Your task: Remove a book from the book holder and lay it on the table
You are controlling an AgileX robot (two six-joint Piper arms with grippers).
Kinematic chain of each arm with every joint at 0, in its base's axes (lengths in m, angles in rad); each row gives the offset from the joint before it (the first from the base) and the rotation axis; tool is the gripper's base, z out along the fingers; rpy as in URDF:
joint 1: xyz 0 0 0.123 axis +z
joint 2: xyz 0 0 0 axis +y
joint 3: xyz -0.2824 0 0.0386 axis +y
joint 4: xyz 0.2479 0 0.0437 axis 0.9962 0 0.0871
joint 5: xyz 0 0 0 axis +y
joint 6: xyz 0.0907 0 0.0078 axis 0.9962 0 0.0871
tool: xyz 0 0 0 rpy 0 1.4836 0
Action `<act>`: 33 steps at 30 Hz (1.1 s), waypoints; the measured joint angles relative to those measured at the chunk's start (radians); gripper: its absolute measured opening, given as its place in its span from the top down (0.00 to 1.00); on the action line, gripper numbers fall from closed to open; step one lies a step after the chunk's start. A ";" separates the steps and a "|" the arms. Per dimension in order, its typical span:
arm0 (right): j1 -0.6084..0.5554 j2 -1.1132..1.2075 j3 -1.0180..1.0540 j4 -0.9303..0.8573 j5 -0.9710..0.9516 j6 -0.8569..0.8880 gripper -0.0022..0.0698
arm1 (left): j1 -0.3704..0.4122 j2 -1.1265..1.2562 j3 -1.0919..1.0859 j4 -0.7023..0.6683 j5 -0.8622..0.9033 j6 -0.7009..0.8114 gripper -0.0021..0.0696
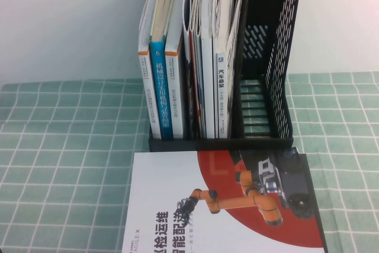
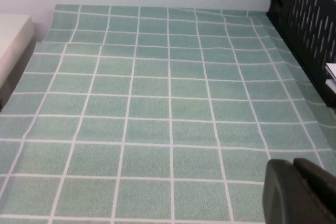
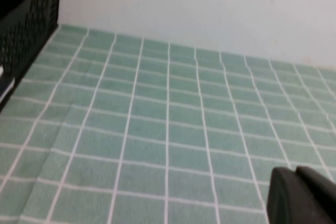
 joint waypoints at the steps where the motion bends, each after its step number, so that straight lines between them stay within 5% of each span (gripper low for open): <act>1: -0.005 0.000 0.000 0.002 0.029 -0.002 0.97 | 0.000 0.000 0.000 0.000 0.000 0.000 0.97; 33: -0.023 0.000 0.002 -0.008 0.110 0.091 0.97 | 0.000 0.000 0.000 0.000 0.000 0.000 0.97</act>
